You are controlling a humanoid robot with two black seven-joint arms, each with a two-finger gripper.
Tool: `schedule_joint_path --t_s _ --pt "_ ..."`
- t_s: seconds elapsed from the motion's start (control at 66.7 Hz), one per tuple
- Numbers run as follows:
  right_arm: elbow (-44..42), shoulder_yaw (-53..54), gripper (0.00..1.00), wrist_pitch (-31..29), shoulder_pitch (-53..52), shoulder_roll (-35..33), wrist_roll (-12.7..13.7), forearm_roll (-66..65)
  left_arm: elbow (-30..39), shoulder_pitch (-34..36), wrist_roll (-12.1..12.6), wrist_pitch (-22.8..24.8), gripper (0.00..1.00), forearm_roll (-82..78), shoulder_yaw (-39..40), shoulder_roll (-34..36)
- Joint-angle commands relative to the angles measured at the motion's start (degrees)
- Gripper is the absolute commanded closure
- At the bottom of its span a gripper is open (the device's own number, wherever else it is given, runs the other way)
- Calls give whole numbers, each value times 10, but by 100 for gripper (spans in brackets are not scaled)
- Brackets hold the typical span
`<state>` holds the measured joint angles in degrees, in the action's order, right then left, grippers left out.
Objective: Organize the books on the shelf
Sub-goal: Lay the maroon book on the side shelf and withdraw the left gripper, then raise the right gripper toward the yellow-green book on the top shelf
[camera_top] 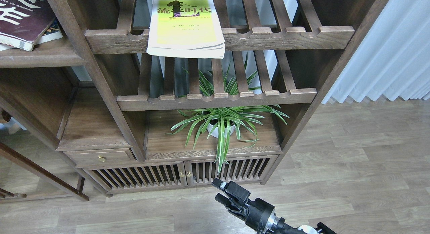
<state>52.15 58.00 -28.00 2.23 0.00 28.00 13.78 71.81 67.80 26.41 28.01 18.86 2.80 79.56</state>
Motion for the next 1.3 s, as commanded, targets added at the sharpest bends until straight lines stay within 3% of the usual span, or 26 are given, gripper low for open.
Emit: schedule_joint_path --t_s 0.0,0.12,0.21,0.39,0.615,0.72,0.915,1.29 --pt "20 6 1 0 -4 0 0 0 0 -21 -46 0 1 1 -57 -5" --pt "44 37 1 0 -10 0 0 0 1 -74 -108 0 1 21 -70 -37" --pt "71 69 1 0 -23 0 0 0 0 -132 -132 0 1 85 -68 -99" --pt "111 92 1 0 -50 0 0 -1 -7 -208 -131 0 1 169 -43 -194" --pt "167 94 1 0 -92 -13 0 -1 -71 -380 -124 0 1 169 104 -345" --pt "182 94 1 0 -104 -20 0 -1 -98 -422 -122 0 1 146 142 -390" --pt "194 94 1 57 -174 -25 0 -1 -120 -456 -122 0 1 122 150 -433" --pt "197 93 1 140 -261 -19 0 -4 -121 -478 -122 0 1 122 152 -433"
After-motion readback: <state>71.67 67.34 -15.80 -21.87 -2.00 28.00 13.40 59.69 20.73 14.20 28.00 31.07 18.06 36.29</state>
